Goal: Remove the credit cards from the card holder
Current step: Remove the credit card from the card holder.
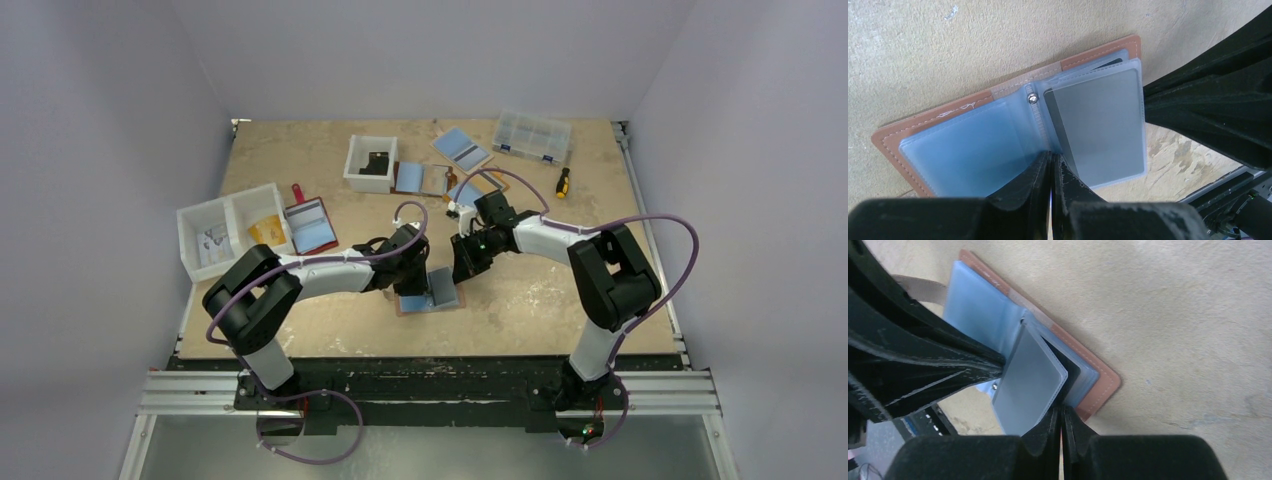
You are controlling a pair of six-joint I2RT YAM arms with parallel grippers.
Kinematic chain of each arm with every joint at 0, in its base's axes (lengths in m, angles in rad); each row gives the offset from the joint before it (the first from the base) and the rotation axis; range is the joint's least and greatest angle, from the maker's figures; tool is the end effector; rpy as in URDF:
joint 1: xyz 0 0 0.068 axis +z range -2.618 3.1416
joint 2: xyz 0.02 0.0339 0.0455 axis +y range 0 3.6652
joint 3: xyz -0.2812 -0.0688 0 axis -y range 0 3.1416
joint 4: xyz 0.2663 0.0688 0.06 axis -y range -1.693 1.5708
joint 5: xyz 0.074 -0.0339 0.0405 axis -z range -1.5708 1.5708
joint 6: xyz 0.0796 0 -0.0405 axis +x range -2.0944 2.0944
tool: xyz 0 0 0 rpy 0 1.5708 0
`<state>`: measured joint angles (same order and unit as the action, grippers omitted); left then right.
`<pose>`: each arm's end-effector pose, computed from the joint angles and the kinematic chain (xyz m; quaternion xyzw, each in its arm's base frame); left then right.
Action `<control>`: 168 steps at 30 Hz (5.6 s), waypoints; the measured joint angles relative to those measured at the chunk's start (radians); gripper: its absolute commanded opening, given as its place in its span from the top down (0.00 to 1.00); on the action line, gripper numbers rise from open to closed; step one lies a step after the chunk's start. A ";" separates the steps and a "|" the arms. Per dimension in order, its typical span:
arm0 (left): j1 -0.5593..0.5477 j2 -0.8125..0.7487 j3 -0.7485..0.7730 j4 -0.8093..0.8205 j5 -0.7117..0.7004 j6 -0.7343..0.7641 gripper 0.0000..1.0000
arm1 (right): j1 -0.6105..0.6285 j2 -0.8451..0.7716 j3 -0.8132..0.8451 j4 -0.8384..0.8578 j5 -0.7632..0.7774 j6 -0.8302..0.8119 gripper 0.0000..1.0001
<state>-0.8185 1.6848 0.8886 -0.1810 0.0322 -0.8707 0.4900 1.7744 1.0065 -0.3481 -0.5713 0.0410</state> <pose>0.2489 -0.2697 0.1172 -0.0202 0.9560 -0.2289 0.1827 0.3080 0.2131 0.1204 -0.2700 0.8972 0.3217 0.1367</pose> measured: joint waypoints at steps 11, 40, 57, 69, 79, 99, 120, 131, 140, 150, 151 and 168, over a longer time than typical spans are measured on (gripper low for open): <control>0.008 0.004 -0.010 0.046 0.036 -0.012 0.85 | 0.045 0.000 0.006 0.000 -0.186 -0.001 0.72; 0.137 -0.235 -0.304 0.309 0.215 -0.245 0.53 | 0.091 0.084 0.080 -0.032 -0.145 -0.002 0.65; 0.153 -0.304 -0.449 0.557 0.277 -0.349 0.50 | 0.094 0.084 0.081 -0.032 -0.145 -0.003 0.64; 0.184 -0.248 -0.457 0.560 0.292 -0.343 0.87 | 0.095 0.083 0.082 -0.040 -0.154 -0.034 0.57; 0.196 -0.249 -0.425 0.454 0.274 -0.204 1.00 | 0.080 0.005 0.162 -0.272 -0.244 -0.375 0.50; 0.127 -0.369 -0.366 0.600 0.323 0.079 1.00 | -0.206 -0.403 0.171 -0.711 -0.647 -0.982 0.08; -0.005 -0.325 -0.350 0.753 0.188 0.006 1.00 | -0.229 -0.426 -0.136 -0.131 -0.715 -0.299 0.07; -0.022 -0.323 -0.350 0.801 0.164 -0.027 1.00 | -0.308 -0.411 -0.211 0.116 -0.753 -0.014 0.09; -0.031 -0.317 -0.350 0.836 0.165 -0.036 1.00 | -0.327 -0.422 -0.263 0.238 -0.764 0.128 0.06; -0.038 -0.315 -0.372 0.916 0.164 -0.066 1.00 | -0.330 -0.422 -0.299 0.355 -0.791 0.259 0.05; -0.039 -0.314 -0.376 0.928 0.164 -0.071 1.00 | -0.331 -0.422 -0.306 0.379 -0.798 0.278 0.05; -0.048 -0.284 -0.397 1.073 0.174 -0.117 1.00 | -0.334 -0.420 -0.335 0.562 -0.855 0.479 0.27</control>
<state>-0.8665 1.4010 0.4915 0.8925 0.2066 -0.9878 0.1558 1.3540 0.6720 0.2138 -1.4265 0.5201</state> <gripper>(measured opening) 0.025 0.781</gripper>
